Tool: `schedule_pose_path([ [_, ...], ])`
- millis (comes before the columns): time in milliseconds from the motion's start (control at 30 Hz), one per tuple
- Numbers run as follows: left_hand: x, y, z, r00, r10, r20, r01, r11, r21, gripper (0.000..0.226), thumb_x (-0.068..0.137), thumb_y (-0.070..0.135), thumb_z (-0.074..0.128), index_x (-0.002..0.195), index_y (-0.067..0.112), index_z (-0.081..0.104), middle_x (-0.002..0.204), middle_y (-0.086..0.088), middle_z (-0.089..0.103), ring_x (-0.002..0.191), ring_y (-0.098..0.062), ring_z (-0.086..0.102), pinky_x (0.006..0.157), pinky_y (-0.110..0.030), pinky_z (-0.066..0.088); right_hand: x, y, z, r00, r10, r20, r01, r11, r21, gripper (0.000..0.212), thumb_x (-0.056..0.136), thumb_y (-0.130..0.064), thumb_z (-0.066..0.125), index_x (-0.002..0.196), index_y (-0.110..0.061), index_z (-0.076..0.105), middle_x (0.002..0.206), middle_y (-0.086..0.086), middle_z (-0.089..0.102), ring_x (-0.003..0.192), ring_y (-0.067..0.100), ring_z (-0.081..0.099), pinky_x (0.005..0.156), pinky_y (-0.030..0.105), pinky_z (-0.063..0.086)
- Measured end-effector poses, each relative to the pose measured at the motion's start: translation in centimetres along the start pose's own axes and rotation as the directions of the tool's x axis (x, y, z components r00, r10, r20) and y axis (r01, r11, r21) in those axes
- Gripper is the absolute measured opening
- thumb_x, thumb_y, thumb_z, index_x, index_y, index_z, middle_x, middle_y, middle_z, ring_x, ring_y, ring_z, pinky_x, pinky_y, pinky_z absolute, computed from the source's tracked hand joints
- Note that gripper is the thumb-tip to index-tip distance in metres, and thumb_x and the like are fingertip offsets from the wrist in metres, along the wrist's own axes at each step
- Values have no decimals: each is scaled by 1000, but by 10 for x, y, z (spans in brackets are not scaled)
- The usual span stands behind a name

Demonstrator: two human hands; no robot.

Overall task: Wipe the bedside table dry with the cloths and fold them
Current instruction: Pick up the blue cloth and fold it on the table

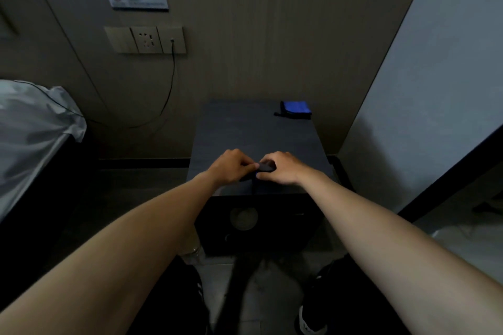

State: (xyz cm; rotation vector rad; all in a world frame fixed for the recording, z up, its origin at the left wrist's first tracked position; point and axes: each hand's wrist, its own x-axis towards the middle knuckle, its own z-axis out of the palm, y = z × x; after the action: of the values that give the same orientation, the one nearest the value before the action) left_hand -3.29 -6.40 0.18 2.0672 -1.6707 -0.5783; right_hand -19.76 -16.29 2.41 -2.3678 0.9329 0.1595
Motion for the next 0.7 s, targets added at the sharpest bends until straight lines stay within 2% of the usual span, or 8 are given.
schedule_pose_path([
  [133,5,8,-21,997,-46,-62,40,995,-91,44,90,40,68,47,32,63,42,14,51,45,1,48,48,-16,35,-3,-6,-10,998,-17,-57,20,998,52,32,87,-35,71,117,-24,69,117,1,69,106,20,63,88,39,54],
  [233,9,15,-34,996,-44,-72,31,985,-167,33,91,41,67,65,22,73,51,10,58,48,2,52,48,-12,36,-3,-8,-18,995,-24,-98,29,998,57,11,88,-26,70,98,-22,71,99,-1,69,93,17,66,76,38,55],
  [300,13,18,-39,996,-30,-87,14,984,-179,40,94,45,62,70,13,69,60,0,62,55,-1,55,54,-17,40,-4,-9,-22,992,11,-129,1,995,96,3,89,-25,69,87,-23,70,87,-3,69,82,13,65,66,32,51],
  [367,16,16,-41,996,-26,-89,9,982,-186,50,95,48,58,75,2,64,67,-11,62,60,-12,56,60,-27,41,-4,-10,-25,990,54,-127,-24,974,225,8,90,-25,67,83,-22,70,83,-2,69,80,13,66,65,31,50],
  [433,16,15,-43,997,-2,-76,-11,985,-174,53,93,49,61,78,-2,61,66,-9,58,60,-12,52,59,-29,38,-5,-10,-27,993,85,-86,-49,934,354,11,92,-21,62,84,-18,69,87,2,70,86,20,67,73,34,50],
  [533,14,14,-45,999,26,-39,-31,989,-148,53,84,51,71,80,0,57,69,-4,55,61,-11,51,58,-29,36,-5,-14,-30,988,141,-67,-86,847,524,19,99,-23,53,96,-11,67,93,8,68,89,25,65,73,34,45],
  [600,12,13,-45,1000,26,1,-25,992,-127,54,76,48,81,81,2,53,74,-4,57,67,-14,53,60,-30,39,-5,-16,-33,980,179,-84,-100,814,572,28,103,-30,47,103,-9,65,97,10,67,91,26,65,72,34,44],
  [700,14,4,-42,999,19,48,-15,996,-85,57,62,31,92,96,8,53,91,-3,64,83,-19,60,69,-35,48,-6,-15,-37,977,190,-97,-103,820,562,32,105,-31,43,110,-7,64,105,10,68,97,24,64,72,30,46],
])
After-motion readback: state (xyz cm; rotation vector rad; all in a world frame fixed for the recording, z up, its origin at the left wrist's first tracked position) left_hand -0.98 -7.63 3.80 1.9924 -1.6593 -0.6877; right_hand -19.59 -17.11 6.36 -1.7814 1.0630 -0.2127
